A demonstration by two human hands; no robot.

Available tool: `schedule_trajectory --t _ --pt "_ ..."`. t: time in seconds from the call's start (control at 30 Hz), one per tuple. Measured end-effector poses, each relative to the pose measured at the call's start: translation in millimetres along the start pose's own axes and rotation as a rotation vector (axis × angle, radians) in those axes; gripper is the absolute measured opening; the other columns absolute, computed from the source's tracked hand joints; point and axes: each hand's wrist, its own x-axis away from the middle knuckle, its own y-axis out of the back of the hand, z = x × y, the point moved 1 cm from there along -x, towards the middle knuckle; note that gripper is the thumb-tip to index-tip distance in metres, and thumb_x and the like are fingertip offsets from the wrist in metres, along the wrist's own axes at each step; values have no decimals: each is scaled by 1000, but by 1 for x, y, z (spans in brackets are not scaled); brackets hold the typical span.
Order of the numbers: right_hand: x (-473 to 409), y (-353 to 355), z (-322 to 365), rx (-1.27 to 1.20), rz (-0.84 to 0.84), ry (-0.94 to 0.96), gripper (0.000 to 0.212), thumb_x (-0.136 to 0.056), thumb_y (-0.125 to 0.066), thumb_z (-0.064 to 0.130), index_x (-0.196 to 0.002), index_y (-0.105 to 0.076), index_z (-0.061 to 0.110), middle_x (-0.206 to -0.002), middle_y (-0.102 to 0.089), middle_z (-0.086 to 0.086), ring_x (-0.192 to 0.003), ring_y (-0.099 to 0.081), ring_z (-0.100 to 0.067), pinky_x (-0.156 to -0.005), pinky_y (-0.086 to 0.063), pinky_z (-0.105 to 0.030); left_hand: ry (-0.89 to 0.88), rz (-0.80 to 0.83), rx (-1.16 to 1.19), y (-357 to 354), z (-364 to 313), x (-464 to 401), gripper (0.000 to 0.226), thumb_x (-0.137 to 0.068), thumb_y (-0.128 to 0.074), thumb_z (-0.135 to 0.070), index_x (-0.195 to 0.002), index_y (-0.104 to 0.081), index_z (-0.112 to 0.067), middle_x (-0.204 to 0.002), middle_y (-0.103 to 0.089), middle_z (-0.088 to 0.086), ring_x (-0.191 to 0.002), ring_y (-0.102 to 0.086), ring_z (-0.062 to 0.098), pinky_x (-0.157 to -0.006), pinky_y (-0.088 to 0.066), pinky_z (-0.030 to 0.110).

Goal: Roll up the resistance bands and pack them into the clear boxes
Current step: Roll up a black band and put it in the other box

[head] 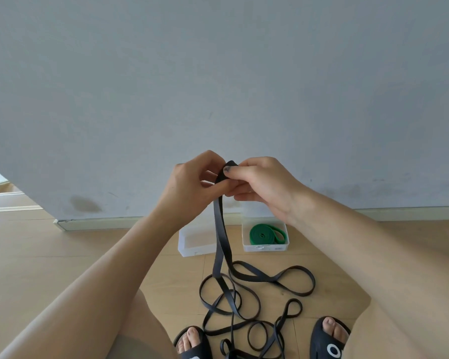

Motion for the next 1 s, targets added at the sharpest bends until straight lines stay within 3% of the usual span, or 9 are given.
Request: schedule_trajectory --t 0.17,0.3,0.4,0.53,0.7,0.77,0.87,1.0 --pt "-2 4 2 -37 54 -63 28 -98 -67 24 -111 -74 0 -102 -79 -13 -98 -77 -23 -99 -58 -40 -16 -1 -40 1 3 -3 18 -83 -85 -17 -88 -68 -16 -77 -71 -11 -76 -71 10 -71 -58 20" --pt "-2 4 2 -23 52 -82 31 -95 -72 29 -109 -73 1 -97 -77 -8 -100 -75 -22 -100 -58 -42 -47 7 -111 1 7 -3 17 -84 -84 -16 -87 -67 -15 -76 -71 -9 -74 -71 11 -73 -60 32" --pt "-4 2 -1 -35 -2 -67 34 -89 -80 27 -110 -66 5 -100 -79 -8 -94 -77 -19 -93 -59 -38 -82 40 -166 2 11 -2 24 -84 -84 -19 -84 -63 -10 -72 -69 0 -67 -67 21 -68 -57 42" --pt "-6 6 2 -72 -28 -34 23 -87 -81 16 -102 -66 9 -91 -78 -8 -82 -75 -17 -85 -61 -33 -64 28 -124 2 8 -1 23 -82 -87 -20 -88 -66 -13 -80 -74 -5 -72 -74 11 -70 -60 29" --pt "-4 6 3 -144 -54 -28 20 -88 -79 13 -101 -66 7 -95 -80 -13 -88 -78 -24 -82 -61 -32 -149 16 -249 5 7 -2 23 -83 -84 -32 -96 -67 -23 -88 -73 -15 -88 -68 9 -77 -53 22" --pt "-4 4 1 -136 -77 -21 19 -88 -79 13 -99 -65 7 -95 -80 -14 -90 -78 -27 -83 -62 -33 -125 7 -287 6 6 -3 20 -83 -84 -35 -94 -69 -26 -84 -70 -22 -76 -62 6 -67 -43 13" --pt "-5 4 0 -160 -94 -8 18 -88 -80 12 -98 -65 7 -93 -80 -13 -82 -77 -22 -81 -62 -32 -34 31 -202 4 7 -2 12 -86 -82 -26 -94 -72 -23 -81 -70 -25 -59 -63 7 -58 -40 10" --pt "-6 5 0 -259 -23 -45 17 -89 -78 10 -97 -64 10 -92 -80 -12 -81 -77 -20 -82 -61 -33 -43 44 -197 0 7 -1 12 -91 -76 -20 -101 -71 -19 -90 -72 -14 -69 -72 6 -61 -44 11"
